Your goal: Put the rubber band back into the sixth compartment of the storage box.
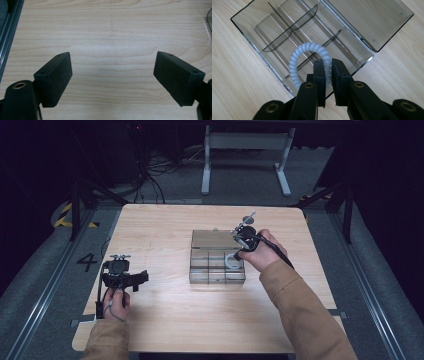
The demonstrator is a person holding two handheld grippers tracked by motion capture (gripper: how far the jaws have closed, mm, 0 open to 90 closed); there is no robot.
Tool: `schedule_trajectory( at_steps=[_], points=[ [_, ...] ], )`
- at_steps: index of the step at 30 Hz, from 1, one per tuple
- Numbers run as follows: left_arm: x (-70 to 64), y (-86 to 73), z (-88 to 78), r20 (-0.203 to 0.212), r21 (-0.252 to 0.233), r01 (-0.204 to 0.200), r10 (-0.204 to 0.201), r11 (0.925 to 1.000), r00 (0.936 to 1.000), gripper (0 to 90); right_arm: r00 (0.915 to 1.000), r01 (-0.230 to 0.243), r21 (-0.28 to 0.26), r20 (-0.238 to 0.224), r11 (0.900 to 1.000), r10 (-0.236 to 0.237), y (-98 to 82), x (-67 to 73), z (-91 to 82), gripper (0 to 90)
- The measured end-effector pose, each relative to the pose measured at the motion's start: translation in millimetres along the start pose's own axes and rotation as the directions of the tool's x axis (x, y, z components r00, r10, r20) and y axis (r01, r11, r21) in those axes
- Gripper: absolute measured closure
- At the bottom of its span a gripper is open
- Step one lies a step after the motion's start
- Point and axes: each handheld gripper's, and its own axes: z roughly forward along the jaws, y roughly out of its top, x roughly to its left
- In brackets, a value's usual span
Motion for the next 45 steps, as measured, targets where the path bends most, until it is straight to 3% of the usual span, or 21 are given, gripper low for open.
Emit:
schedule_trajectory(
  at_steps=[13,24,45],
  points=[
    [-0.1,0.0,0.2,0.000,0.000,0.000,0.000,1.0000,1.0000,16.0,0.9995,0.032,0.066,0.007,0.997,-0.032,-0.1,4.5,14.7,83.1],
    [0.2,0.1,0.1,0.000,0.000,0.001,-0.001,1.0000,1.0000,15.9,0.9993,0.030,0.104,0.019,0.994,-0.032,-1.4,3.1,26.7,83.1],
    [0.0,0.0,0.3,0.000,0.001,0.000,0.000,1.0000,1.0000,15.9,0.9965,0.061,0.198,0.044,0.978,-0.071,-5.4,10.7,47.3,82.9]
  ],
)
